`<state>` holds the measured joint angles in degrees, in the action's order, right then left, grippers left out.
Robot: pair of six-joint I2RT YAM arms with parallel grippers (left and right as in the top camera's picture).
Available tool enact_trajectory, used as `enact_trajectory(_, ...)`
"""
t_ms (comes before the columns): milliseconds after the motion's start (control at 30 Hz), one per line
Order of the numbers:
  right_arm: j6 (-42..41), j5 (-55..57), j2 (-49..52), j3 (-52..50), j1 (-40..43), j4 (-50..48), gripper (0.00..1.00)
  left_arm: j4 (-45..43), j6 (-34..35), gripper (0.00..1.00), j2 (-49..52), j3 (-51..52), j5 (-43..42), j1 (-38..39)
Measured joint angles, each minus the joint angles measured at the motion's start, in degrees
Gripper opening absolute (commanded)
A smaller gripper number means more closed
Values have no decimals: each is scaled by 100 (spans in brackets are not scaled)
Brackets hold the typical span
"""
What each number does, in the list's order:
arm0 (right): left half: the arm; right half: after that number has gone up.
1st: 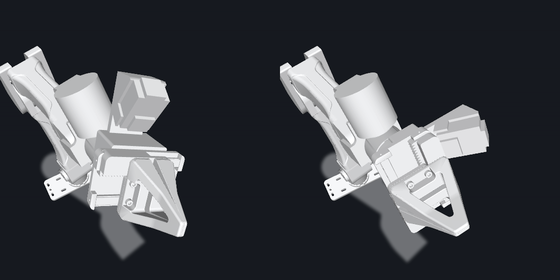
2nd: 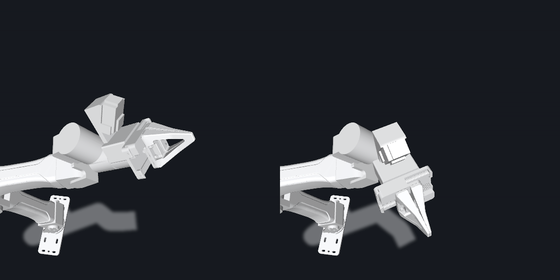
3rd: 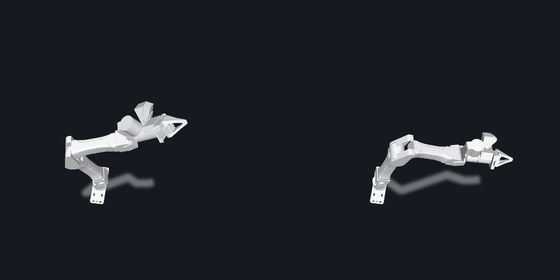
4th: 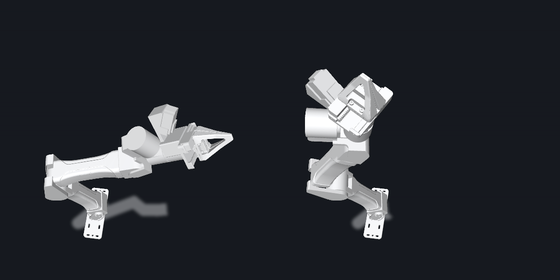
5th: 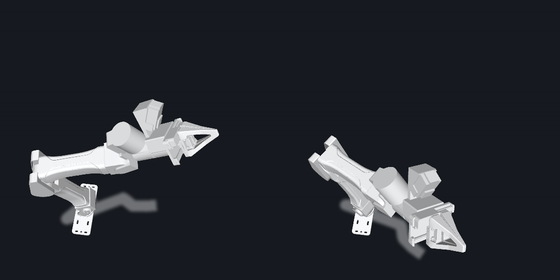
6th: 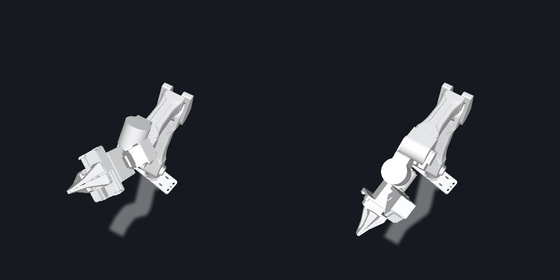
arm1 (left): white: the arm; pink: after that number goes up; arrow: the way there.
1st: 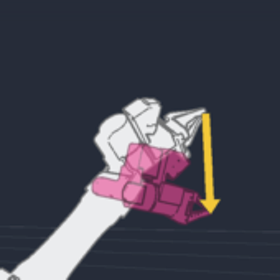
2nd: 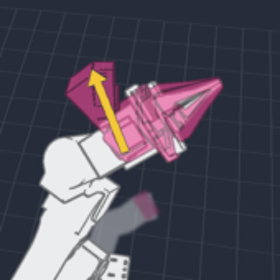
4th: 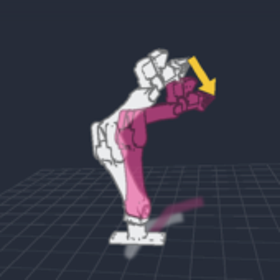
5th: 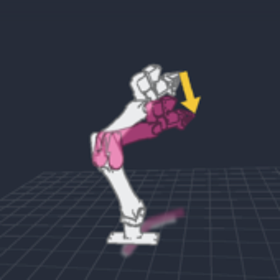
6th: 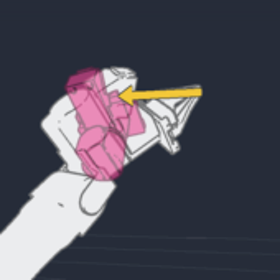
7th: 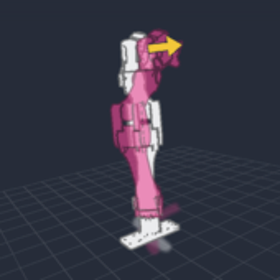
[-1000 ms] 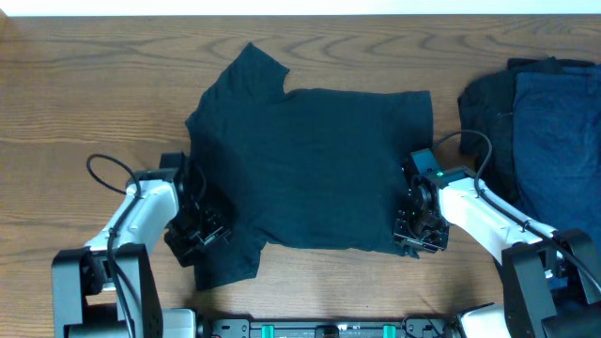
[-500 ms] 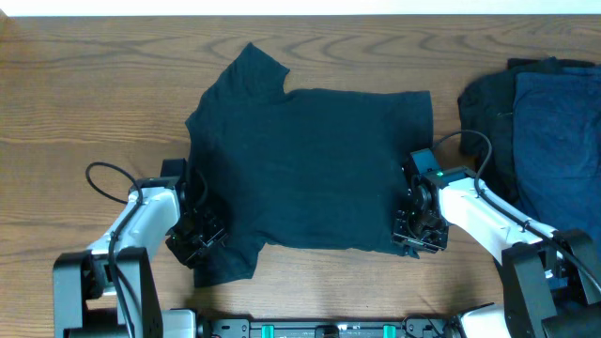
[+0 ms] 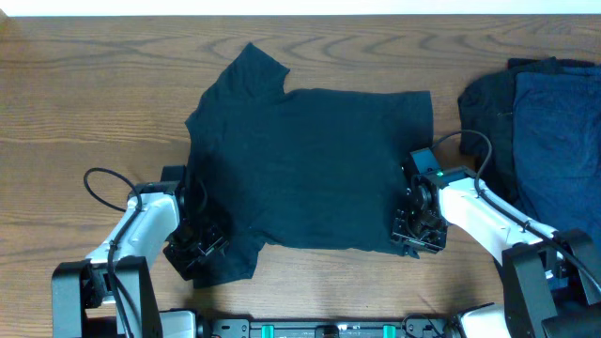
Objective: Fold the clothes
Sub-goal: 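Hold both lower hem corners with both grippers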
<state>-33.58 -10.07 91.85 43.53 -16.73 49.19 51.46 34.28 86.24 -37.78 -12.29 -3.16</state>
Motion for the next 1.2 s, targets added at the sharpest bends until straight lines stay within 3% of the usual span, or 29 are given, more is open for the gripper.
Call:
enact_trajectory(67, 42, -79, 0, 20, -2, -11, 68, 7, -22, 65, 0, 0, 0, 0)
enact_trajectory(267, 173, 13, 109, 144, 0, 291, 73, 0, -175, 66, 0, 0, 0, 0)
enact_trajectory(500, 302, 236, 197, 177, 0, 907, 75, 20, -286, 64, 0, 0, 2, 0)
enact_trajectory(667, 308, 345, 197, 173, 0, 876, 70, 22, -304, 64, 0, 0, 2, 0)
enact_trajectory(967, 299, 243, 195, 83, 0, 459, 60, -35, -319, 40, 0, 0, 4, 0)
enact_trajectory(1067, 295, 245, 188, 83, 0, 439, 66, -35, -337, 40, 0, 0, 2, 0)
enact_trajectory(1200, 254, 234, 177, 83, 0, 393, 70, -37, -374, 51, 0, 2, 2, 0)
